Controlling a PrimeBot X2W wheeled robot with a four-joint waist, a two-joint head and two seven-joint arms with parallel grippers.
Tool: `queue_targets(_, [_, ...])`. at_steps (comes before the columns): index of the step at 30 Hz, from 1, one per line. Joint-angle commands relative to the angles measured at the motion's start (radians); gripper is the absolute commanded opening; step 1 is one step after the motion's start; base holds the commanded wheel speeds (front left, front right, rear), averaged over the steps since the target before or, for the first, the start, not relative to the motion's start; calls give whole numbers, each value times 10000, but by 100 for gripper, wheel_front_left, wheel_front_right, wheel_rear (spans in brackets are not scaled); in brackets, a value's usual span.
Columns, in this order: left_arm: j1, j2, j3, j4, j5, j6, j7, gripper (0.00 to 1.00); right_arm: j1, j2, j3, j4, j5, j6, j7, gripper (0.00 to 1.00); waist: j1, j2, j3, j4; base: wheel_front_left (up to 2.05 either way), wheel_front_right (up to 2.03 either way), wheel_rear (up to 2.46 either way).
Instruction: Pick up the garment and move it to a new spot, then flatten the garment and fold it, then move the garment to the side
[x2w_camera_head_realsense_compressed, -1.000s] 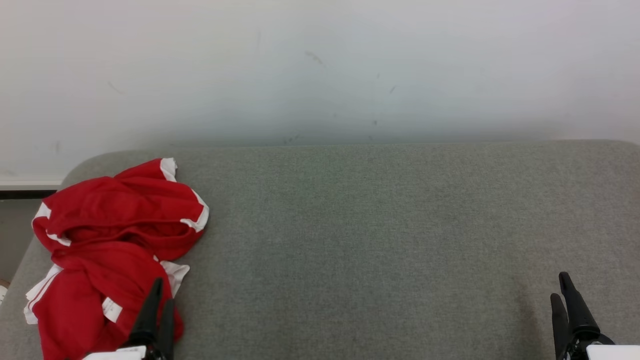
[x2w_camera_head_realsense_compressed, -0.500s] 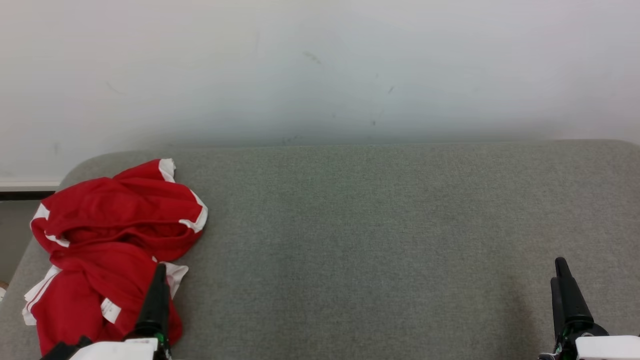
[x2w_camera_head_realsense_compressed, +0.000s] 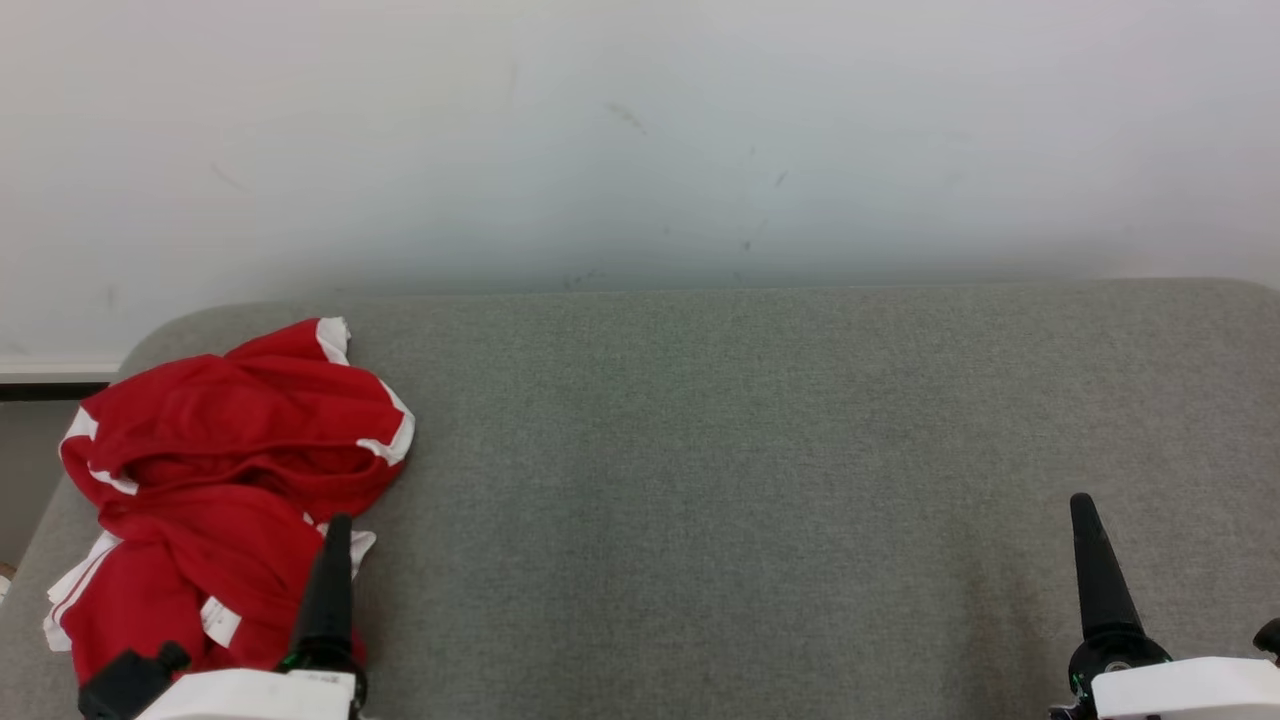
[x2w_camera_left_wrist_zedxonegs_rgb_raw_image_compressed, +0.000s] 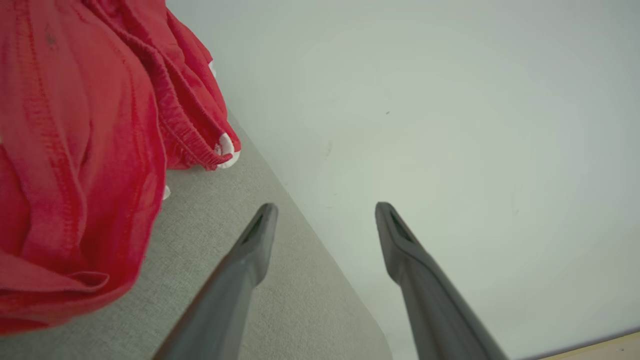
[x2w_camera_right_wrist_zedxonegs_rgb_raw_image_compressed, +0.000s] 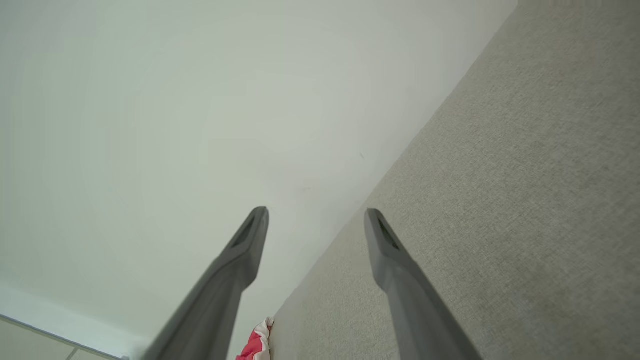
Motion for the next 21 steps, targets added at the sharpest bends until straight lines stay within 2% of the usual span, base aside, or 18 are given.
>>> queue_targets(1, [-119, 93, -47, -192, 476, 27, -123, 100, -199, -172, 106, -186, -426, 5, -128, 100, 0, 0, 1, -1, 0, 0, 0])
queue_targets(21, [-74, 118, -688, -199, 4893, 506, -763, 100, -132, -199, 394, 112, -4794, 6, -756, 100, 0, 0, -21, -97, 0, 0, 0])
